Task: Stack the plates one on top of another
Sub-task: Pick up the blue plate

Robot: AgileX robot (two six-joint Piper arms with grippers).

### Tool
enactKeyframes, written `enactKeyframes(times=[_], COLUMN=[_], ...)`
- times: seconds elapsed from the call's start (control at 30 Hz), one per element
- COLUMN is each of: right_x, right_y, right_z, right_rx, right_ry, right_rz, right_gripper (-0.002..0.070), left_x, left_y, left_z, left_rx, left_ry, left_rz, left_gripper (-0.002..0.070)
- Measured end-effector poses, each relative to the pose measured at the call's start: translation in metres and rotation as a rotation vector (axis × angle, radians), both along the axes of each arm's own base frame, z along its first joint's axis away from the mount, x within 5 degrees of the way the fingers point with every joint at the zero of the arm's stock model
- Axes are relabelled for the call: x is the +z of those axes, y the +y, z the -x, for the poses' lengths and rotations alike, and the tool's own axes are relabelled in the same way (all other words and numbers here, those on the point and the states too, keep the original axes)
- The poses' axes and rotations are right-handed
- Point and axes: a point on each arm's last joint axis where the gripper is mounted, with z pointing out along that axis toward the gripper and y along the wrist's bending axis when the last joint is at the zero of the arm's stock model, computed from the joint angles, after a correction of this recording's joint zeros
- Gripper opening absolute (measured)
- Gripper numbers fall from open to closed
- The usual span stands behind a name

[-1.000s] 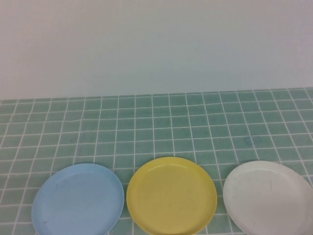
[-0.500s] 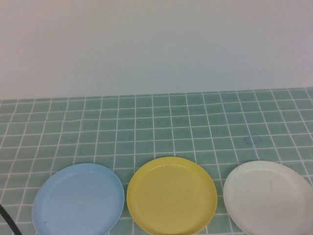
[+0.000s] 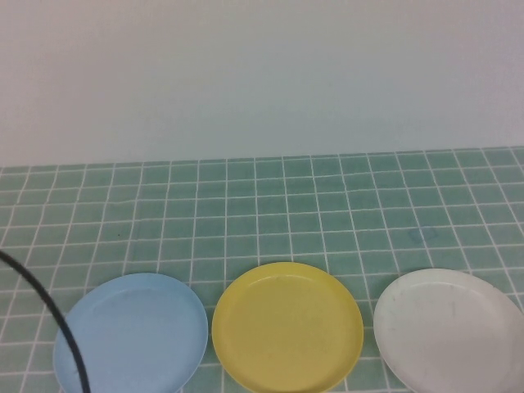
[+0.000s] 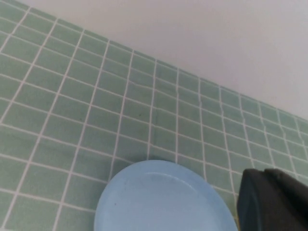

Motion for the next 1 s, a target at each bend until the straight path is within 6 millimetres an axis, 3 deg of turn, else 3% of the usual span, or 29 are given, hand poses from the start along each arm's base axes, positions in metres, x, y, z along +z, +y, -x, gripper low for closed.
enactKeyframes(times=[0.17,0.43,0.63,0.8,1.0], right_x=[0.000,0.000,0.000,0.000,0.000], right_y=[0.000,0.000,0.000,0.000,0.000], right_z=[0.000,0.000,0.000,0.000,0.000], right_rx=[0.000,0.000,0.000,0.000,0.000], right_ry=[0.000,0.000,0.000,0.000,0.000], right_rz=[0.000,0.000,0.000,0.000,0.000], right_gripper=[-0.0002,-0.0002,-0.0002,-0.0002,-0.0002], left_x=[-0.009,-0.043,-0.063,-0.059,-0.078], left_y=[-0.004,-0.013,-0.018,0.003,0.036], left_z=[-0.033,-0.076,-0.100,-0.121,-0.129], left_rx=[-0.016,-0.089,-0.174,-0.206,-0.127], left_ry=[0.163,0.439,0.569,0.574,0.661], left_rz=[-0.093,-0.183,-0.068,0.111,0.205], left_gripper=[0.0000,0.0000,0.0001,0.0001,0.0000])
